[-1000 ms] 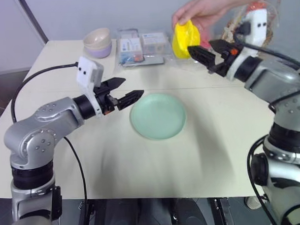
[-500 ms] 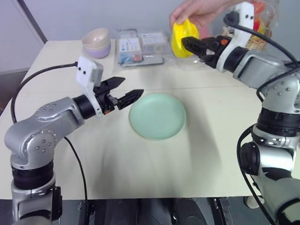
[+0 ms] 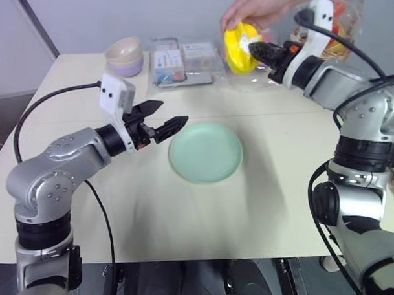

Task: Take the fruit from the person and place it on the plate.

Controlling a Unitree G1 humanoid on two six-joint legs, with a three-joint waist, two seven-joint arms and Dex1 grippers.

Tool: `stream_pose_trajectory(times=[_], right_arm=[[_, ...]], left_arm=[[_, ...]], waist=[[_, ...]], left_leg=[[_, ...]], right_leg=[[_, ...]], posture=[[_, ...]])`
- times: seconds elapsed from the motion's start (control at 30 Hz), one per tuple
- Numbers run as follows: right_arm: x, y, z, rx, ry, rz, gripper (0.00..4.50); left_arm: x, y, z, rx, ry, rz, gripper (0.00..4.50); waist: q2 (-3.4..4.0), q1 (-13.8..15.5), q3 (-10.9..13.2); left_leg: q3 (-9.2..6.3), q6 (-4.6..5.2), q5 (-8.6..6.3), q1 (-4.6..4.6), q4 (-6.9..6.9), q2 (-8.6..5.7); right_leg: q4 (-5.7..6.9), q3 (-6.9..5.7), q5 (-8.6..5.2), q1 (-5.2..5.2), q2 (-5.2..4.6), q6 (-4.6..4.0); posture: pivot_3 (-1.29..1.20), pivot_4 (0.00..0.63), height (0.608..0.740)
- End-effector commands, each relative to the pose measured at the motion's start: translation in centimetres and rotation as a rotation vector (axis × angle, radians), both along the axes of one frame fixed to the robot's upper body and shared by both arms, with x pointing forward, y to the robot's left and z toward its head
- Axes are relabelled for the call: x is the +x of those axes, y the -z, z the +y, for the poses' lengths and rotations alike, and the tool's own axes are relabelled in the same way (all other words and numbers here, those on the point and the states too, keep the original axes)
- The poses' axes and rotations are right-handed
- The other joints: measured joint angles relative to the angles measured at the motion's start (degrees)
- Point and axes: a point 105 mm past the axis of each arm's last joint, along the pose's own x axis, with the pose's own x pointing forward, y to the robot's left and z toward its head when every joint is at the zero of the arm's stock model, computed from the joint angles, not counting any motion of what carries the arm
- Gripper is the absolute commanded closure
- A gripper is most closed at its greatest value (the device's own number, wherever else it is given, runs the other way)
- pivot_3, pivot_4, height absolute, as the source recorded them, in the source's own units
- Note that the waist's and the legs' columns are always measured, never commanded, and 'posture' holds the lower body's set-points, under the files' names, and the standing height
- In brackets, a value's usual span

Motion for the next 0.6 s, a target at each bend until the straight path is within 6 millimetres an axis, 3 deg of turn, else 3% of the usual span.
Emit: stream_pose_trajectory(times=[0.03, 0.6], right_arm=[[-0.58, -2.03, 0.40, 0.001, -0.013, -0.076, 4.02], [-1.55, -1.91, 0.35, -0.039, -0.003, -0.100, 4.02]], left_arm=[[-0.33, -1.25, 0.01, -0.009, 0.000, -0.064, 0.00], [-0.11, -1.22, -0.11, -0.015, 0.010, -0.073, 0.00]], waist=[[0.00, 0.0, 0.0], [0.01, 0.1, 0.0]], left_leg=[[0.00, 0.00, 0.00, 0.00, 0.00, 0.00], [0.01, 0.00, 0.00, -0.01, 0.00, 0.00]], right_leg=[[0.00, 0.00, 0.00, -0.01, 0.00, 0.00], [-0.01, 0.01, 0.00, -0.01, 0.00, 0.00]], posture=[[0.00, 0.150, 0.740], [0.00, 0.150, 0.740]])
